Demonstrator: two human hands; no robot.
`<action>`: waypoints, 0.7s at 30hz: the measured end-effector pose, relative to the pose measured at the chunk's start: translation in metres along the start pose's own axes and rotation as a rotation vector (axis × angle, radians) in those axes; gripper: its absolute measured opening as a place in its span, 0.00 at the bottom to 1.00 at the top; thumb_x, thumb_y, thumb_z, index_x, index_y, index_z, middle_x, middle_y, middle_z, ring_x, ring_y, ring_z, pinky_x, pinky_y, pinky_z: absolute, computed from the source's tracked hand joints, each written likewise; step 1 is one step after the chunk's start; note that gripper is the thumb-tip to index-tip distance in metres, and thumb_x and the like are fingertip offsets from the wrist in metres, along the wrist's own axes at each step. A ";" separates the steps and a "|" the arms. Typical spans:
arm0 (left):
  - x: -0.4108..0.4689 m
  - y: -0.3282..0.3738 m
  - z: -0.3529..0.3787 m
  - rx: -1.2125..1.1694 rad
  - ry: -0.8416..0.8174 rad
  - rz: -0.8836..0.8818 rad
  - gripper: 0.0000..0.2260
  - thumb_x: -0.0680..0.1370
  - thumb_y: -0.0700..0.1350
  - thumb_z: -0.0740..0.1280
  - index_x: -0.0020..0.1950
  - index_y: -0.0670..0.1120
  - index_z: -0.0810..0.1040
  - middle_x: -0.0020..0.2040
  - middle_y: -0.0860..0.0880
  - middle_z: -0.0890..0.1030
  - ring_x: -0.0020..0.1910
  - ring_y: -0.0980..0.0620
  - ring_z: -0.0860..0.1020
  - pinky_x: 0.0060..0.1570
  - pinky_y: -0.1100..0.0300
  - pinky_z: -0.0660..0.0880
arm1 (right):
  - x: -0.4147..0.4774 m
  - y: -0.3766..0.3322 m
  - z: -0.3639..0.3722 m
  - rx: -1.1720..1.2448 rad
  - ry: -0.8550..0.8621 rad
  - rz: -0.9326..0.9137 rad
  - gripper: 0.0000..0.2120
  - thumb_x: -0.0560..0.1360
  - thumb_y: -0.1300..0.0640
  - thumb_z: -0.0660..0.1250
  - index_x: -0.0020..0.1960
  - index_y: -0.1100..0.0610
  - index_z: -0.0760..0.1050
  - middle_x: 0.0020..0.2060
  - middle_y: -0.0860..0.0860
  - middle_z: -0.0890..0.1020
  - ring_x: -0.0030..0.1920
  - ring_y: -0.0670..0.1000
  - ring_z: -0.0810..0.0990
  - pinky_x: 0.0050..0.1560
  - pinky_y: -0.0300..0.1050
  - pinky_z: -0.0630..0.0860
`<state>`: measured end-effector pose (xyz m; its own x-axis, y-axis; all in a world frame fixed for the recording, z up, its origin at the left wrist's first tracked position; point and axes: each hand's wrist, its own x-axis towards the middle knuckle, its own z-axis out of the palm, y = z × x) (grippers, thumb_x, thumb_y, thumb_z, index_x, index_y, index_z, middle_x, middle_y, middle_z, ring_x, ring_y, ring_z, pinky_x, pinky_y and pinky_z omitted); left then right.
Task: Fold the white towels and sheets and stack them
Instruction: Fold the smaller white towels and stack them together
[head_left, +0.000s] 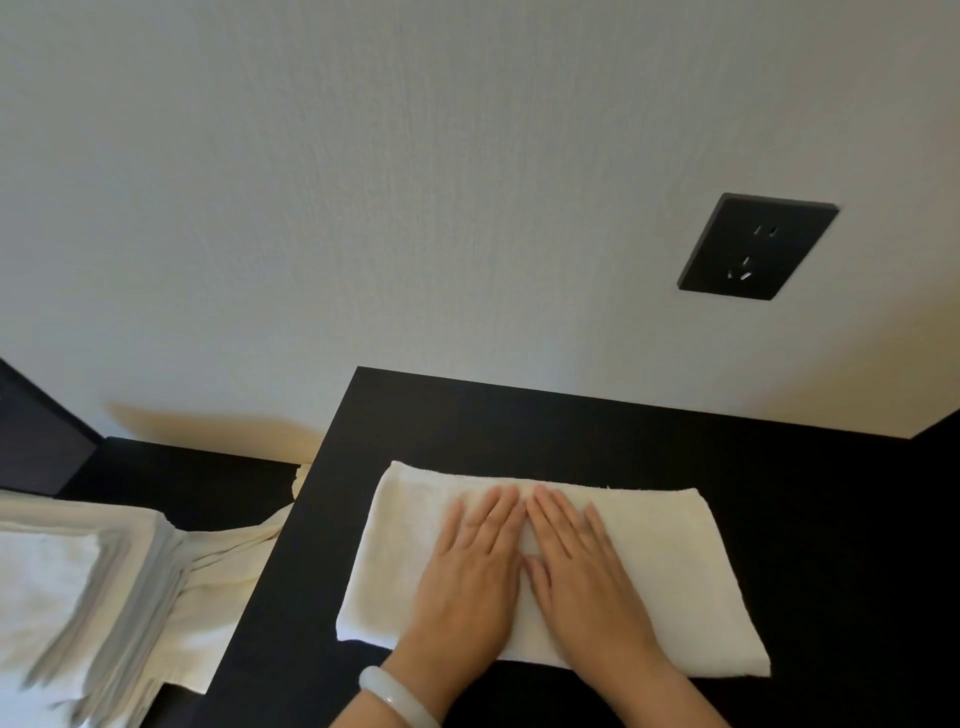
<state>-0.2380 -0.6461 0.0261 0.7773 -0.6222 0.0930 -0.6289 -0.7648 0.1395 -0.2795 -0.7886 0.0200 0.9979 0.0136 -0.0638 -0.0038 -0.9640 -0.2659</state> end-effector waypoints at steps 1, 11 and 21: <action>-0.004 -0.007 0.003 0.014 -0.025 -0.035 0.24 0.80 0.52 0.52 0.72 0.48 0.73 0.73 0.49 0.72 0.72 0.49 0.69 0.69 0.42 0.64 | 0.001 0.007 0.002 -0.027 -0.009 0.009 0.28 0.83 0.42 0.41 0.77 0.47 0.31 0.76 0.40 0.32 0.74 0.38 0.27 0.73 0.42 0.26; -0.014 -0.042 0.002 0.088 -0.183 -0.401 0.34 0.75 0.64 0.29 0.79 0.52 0.35 0.81 0.47 0.40 0.79 0.45 0.39 0.75 0.37 0.38 | -0.019 0.070 -0.017 -0.145 0.048 0.412 0.36 0.74 0.36 0.27 0.77 0.51 0.30 0.79 0.46 0.39 0.77 0.44 0.33 0.77 0.49 0.32; -0.024 -0.059 -0.014 -0.329 -0.114 -0.485 0.34 0.82 0.61 0.50 0.79 0.50 0.34 0.80 0.52 0.36 0.79 0.54 0.38 0.76 0.56 0.39 | -0.007 0.056 -0.039 -0.205 -0.096 0.611 0.33 0.81 0.38 0.40 0.79 0.53 0.35 0.80 0.51 0.38 0.79 0.52 0.36 0.77 0.63 0.40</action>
<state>-0.2193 -0.5833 0.0295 0.9566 -0.2425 -0.1616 -0.1503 -0.8858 0.4391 -0.2839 -0.8531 0.0429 0.8097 -0.5382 -0.2339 -0.5465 -0.8368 0.0338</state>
